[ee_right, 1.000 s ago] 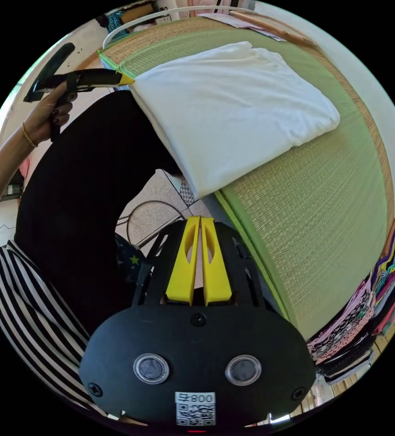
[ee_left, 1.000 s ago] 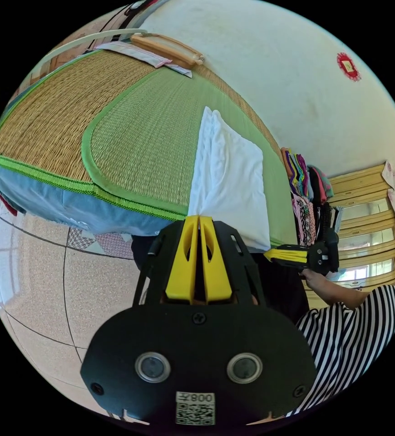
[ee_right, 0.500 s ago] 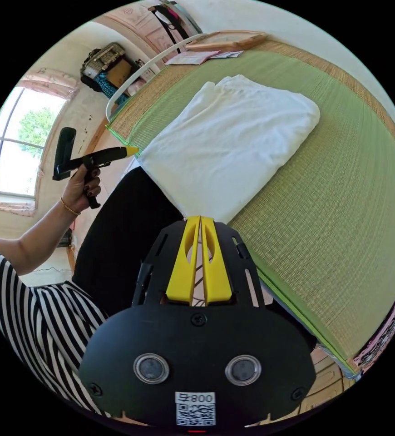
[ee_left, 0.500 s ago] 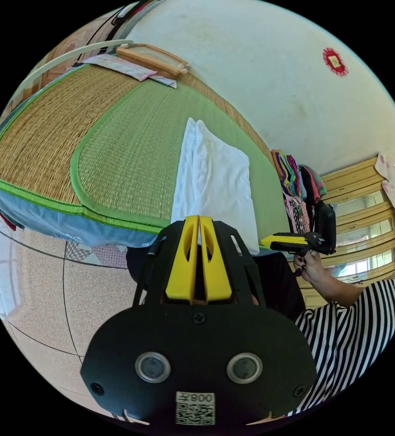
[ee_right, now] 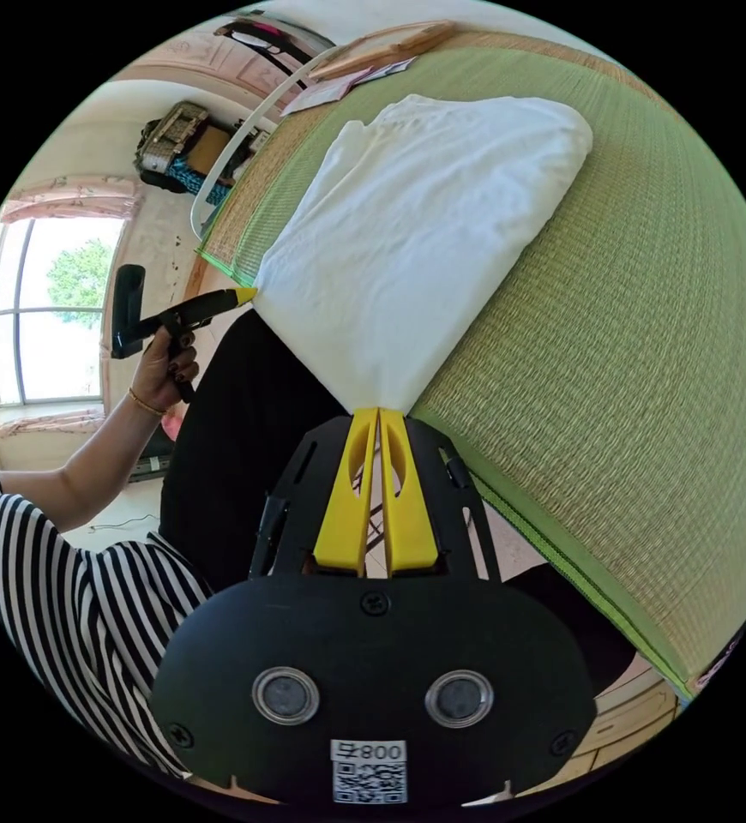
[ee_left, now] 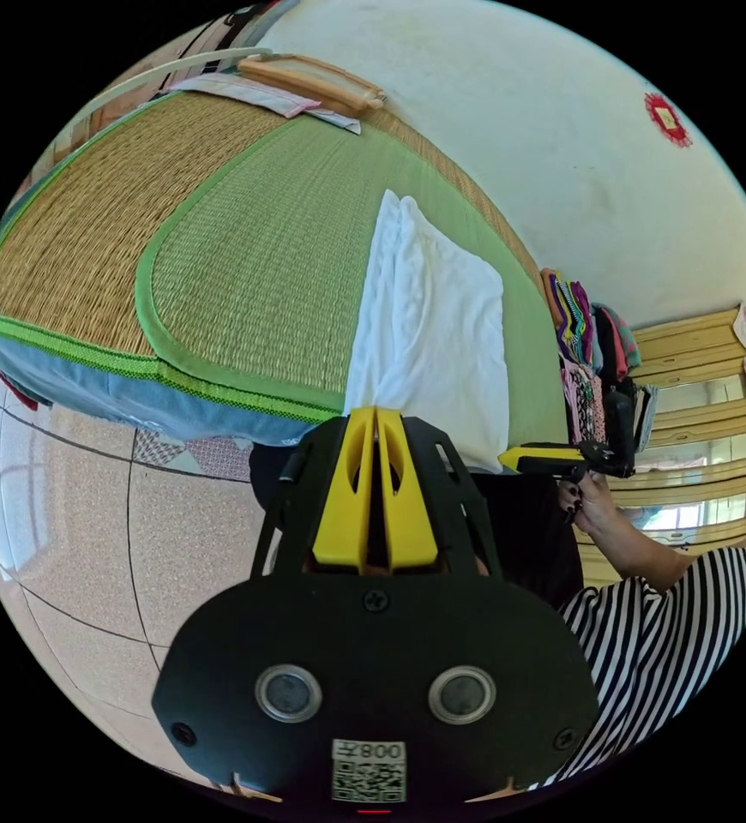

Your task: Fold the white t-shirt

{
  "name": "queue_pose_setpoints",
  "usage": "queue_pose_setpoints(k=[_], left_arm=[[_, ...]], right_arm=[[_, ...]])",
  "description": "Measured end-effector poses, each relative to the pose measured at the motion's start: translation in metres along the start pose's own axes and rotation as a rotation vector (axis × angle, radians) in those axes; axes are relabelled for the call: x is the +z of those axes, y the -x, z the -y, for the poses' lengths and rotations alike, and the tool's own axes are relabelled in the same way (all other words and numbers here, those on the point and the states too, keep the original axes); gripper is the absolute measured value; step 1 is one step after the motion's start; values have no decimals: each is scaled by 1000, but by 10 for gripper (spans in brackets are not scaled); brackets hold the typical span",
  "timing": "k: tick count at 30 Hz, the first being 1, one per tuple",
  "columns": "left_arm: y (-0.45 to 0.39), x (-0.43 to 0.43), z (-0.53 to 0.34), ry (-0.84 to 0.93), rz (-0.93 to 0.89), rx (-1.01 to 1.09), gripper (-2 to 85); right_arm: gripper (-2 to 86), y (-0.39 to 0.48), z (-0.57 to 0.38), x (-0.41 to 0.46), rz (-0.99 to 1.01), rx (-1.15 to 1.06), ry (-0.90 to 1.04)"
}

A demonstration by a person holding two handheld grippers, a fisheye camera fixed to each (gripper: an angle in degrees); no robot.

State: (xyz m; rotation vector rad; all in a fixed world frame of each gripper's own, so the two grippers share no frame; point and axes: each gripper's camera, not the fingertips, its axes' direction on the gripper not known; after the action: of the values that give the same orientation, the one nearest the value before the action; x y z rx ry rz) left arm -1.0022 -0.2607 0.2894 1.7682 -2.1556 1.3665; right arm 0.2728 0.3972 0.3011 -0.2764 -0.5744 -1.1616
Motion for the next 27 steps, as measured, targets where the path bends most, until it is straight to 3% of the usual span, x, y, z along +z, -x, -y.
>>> queue_pose_setpoints(k=[7, 12, 20, 27], left_arm=[[-28, 6, 1, -35, 21, 105, 1], [-37, 29, 5, 18, 48, 135, 2], [-41, 54, 10, 112, 80, 181, 1], [-46, 65, 24, 160, 103, 231, 2]], right_arm=[[1, -24, 10, -60, 10, 26, -107], [0, -74, 69, -125, 54, 120, -269], [0, -136, 143, -143, -17, 277, -209], [1, -145, 130, -161, -14, 239, -215]])
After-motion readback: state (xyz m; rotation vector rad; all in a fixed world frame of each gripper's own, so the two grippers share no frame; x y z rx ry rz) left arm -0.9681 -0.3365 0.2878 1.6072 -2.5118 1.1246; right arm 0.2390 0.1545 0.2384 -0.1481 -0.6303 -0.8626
